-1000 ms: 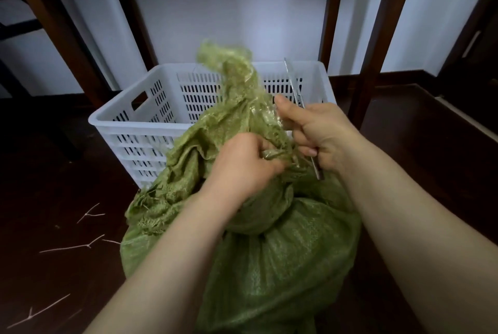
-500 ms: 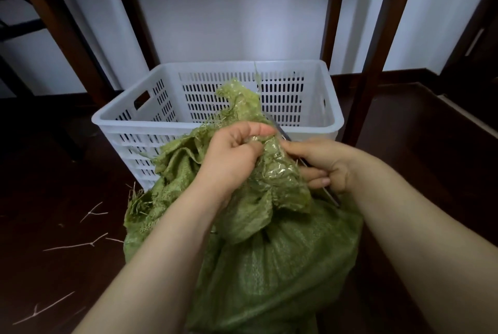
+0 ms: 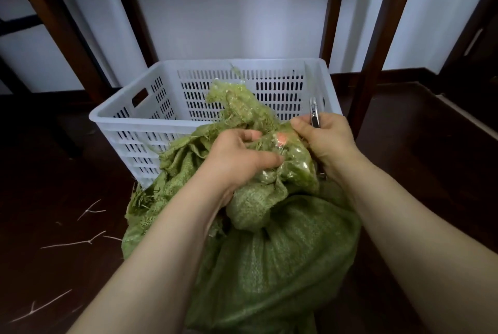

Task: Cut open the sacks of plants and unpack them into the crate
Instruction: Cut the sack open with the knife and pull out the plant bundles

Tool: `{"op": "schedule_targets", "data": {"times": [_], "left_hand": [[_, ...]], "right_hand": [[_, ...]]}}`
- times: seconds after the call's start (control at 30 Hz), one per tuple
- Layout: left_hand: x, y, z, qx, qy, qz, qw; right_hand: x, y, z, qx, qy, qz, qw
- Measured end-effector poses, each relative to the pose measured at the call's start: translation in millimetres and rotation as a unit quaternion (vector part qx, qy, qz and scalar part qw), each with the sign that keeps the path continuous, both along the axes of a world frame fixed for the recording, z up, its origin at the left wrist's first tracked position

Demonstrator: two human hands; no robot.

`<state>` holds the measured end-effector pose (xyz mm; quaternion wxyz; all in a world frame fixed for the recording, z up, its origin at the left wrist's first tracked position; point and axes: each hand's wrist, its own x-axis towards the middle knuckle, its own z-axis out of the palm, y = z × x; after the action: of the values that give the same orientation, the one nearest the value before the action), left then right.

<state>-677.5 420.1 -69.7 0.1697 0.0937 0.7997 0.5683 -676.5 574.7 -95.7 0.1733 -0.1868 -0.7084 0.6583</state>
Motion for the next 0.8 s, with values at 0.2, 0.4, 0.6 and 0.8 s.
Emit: {"op": "schedule_targets", "data": {"times": [0.2, 0.4, 0.6, 0.8], "left_hand": [[4, -12, 15, -0.117, 0.021, -0.124, 0.985], [2, -12, 13, -0.010, 0.010, -0.012, 1.000], [-8, -10, -8, 0.032, 0.000, 0.068, 0.997], [-15, -15, -14, 0.109, -0.012, 0.125, 0.986]], "right_hand": [[-1, 1, -5, 0.075, 0.021, 0.014, 0.997], [2, -12, 5, 0.097, 0.051, 0.090, 0.990], [14, 1, 19, 0.043, -0.029, 0.120, 0.991], [21, 8, 27, 0.053, -0.057, 0.221, 0.972]]}}
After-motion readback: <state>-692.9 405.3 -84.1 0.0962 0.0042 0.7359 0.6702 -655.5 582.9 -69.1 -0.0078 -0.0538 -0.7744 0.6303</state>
